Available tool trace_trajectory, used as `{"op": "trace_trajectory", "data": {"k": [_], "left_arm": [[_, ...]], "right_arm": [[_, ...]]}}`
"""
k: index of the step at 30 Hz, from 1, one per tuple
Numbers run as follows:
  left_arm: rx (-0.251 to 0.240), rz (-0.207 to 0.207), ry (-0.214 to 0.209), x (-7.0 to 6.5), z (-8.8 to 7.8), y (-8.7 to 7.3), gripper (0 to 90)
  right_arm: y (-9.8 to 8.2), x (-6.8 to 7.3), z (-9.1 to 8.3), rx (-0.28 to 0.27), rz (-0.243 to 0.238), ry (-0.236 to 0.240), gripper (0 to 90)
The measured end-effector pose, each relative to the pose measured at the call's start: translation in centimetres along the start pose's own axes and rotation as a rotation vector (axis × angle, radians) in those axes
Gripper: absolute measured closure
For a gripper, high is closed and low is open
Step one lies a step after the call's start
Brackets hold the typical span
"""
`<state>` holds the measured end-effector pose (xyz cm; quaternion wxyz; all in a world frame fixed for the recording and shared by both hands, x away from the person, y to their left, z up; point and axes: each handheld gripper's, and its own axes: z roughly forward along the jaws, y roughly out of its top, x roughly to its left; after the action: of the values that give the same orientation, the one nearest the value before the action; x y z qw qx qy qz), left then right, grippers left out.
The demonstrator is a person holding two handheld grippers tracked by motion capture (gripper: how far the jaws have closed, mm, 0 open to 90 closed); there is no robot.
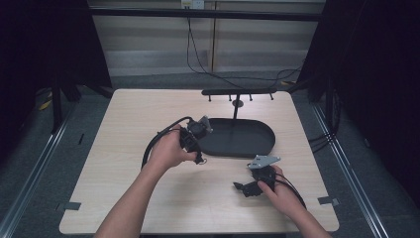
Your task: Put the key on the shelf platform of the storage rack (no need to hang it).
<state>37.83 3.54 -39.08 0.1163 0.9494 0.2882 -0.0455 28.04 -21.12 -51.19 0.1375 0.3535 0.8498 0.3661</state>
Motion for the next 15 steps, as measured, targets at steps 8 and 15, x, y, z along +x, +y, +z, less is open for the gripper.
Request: {"op": "trace_trajectory", "data": {"k": [8,15], "left_arm": [[-0.015,-0.024,0.000,0.6,-0.8,0.9,68.3],[-0.024,-0.037,0.000,0.9,-1.2,1.5,68.3]], "right_arm": [[0.0,0.0,0.0,-0.002,-0.003,-0.001,10.6],[0.0,0.0,0.0,-0.001,-0.002,0.000,10.6]]}}
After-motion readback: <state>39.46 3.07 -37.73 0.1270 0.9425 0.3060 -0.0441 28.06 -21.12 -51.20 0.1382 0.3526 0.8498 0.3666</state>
